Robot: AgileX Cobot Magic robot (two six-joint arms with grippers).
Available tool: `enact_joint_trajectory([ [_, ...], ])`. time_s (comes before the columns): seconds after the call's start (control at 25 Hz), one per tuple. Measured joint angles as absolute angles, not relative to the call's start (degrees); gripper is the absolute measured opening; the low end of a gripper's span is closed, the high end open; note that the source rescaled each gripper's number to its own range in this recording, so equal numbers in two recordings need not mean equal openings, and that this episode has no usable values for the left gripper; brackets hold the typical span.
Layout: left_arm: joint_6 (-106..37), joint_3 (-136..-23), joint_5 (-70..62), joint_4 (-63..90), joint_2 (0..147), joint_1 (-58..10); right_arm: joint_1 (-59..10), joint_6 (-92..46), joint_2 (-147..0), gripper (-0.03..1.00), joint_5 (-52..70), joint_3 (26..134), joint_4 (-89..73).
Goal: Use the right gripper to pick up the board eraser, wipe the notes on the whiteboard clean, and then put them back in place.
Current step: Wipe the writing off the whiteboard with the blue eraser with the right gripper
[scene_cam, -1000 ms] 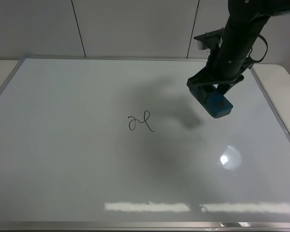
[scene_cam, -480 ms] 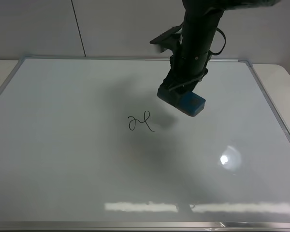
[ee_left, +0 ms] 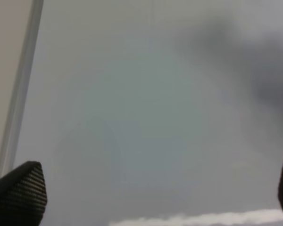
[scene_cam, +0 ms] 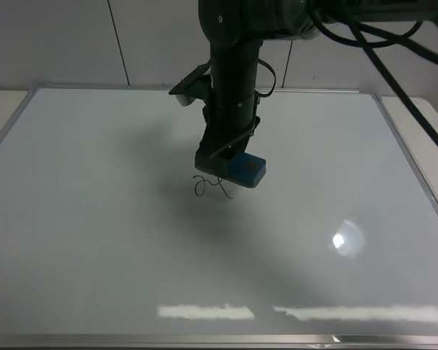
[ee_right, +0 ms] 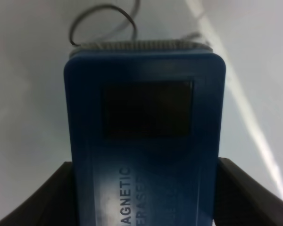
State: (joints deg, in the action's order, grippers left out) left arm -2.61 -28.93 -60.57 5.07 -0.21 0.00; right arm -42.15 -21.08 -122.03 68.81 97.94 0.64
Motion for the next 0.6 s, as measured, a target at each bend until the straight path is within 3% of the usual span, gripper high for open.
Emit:
enact_joint_trajectory([
  [0.6,-2.61,-28.93,-60.57,5.07,-0.21,0.00,-50.62,-22.84,-129.80,0.01,63.83,98.77,3.36],
])
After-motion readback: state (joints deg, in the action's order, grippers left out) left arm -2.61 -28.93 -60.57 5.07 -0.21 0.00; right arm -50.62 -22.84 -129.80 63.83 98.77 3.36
